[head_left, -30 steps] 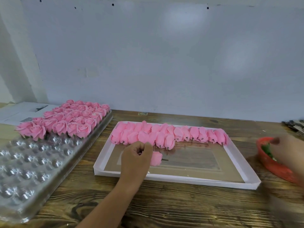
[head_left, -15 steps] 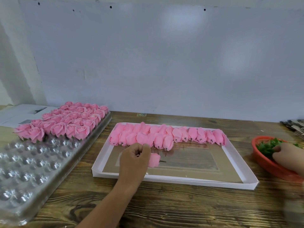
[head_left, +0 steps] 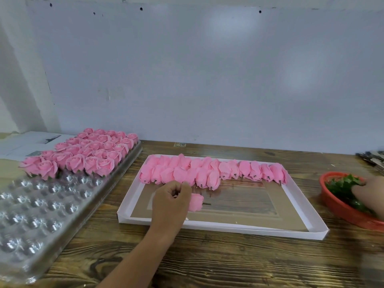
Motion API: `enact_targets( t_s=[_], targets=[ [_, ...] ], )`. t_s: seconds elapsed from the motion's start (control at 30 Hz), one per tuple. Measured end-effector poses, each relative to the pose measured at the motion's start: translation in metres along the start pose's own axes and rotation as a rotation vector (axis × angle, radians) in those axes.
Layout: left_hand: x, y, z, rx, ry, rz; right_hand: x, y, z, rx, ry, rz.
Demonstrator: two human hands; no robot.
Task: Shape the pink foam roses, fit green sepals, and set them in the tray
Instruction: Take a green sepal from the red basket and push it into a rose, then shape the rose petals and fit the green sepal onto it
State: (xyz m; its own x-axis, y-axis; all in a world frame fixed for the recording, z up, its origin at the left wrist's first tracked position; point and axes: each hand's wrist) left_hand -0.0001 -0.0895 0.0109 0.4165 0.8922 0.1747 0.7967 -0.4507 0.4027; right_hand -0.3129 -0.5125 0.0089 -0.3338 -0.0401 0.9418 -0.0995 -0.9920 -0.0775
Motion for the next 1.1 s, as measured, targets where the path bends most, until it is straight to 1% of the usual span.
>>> enact_targets(
  t_s=[0.07, 0.1, 0.13, 0.2, 0.23, 0.27, 0.33, 0.5, 0.57, 0.7, 0.77, 0.83, 0.93, 1.1],
  targets=[
    [0.0, 0.0, 0.0, 0.01, -0.001, 0.003, 0.006, -0.015, 0.013, -0.02, 0.032, 0.095],
    [0.0, 0.0, 0.0, 0.013, 0.002, 0.005, 0.016, -0.037, 0.024, -0.022, 0.079, 0.098],
    [0.0, 0.0, 0.001, 0.015, 0.008, 0.007, 0.026, -0.064, 0.031, -0.012, 0.164, 0.04],
    [0.0, 0.0, 0.001, 0.011, 0.018, 0.01, 0.044, -0.117, 0.043, 0.06, 0.346, -0.148],
    [0.0, 0.0, 0.001, 0.01, 0.019, 0.012, 0.048, -0.139, 0.049, 0.121, 0.413, -0.191],
    [0.0, 0.0, 0.001, 0.015, 0.017, 0.013, 0.05, -0.157, 0.055, 0.206, 0.464, -0.198],
    [0.0, 0.0, 0.0, 0.029, 0.015, 0.015, 0.048, -0.185, 0.069, 0.328, 0.565, -0.15],
    [0.0, 0.0, -0.002, 0.065, -0.013, 0.023, 0.028, -0.242, 0.107, 0.565, 0.68, -0.075],
    [0.001, 0.0, -0.003, 0.069, -0.015, 0.024, 0.014, -0.261, 0.121, 0.585, 0.744, 0.015],
    [0.002, 0.0, -0.003, 0.077, -0.027, 0.027, -0.018, -0.293, 0.141, 0.599, 0.753, 0.297],
    [0.002, 0.0, -0.003, 0.085, -0.031, 0.032, -0.031, -0.307, 0.147, 0.617, 0.793, 0.394],
    [0.002, 0.0, -0.004, 0.09, -0.04, 0.034, -0.041, -0.316, 0.15, 0.654, 0.811, 0.421],
    [0.002, -0.001, -0.005, 0.083, -0.045, 0.039, -0.051, -0.324, 0.148, 0.705, 0.799, 0.396],
    [0.001, -0.003, -0.007, 0.051, -0.043, 0.037, -0.062, -0.332, 0.142, 0.697, 0.673, 0.37]
  ],
)
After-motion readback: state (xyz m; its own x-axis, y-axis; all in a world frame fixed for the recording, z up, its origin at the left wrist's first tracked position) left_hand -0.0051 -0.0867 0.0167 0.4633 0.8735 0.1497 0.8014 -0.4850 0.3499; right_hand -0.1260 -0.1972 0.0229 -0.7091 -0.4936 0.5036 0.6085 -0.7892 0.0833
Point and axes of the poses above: each hand's wrist, its own y-axis towards the middle knuckle, its own x-axis out of the back of the hand, z = x × y, and after that the axes turned 6 degrees about -x, right-handed
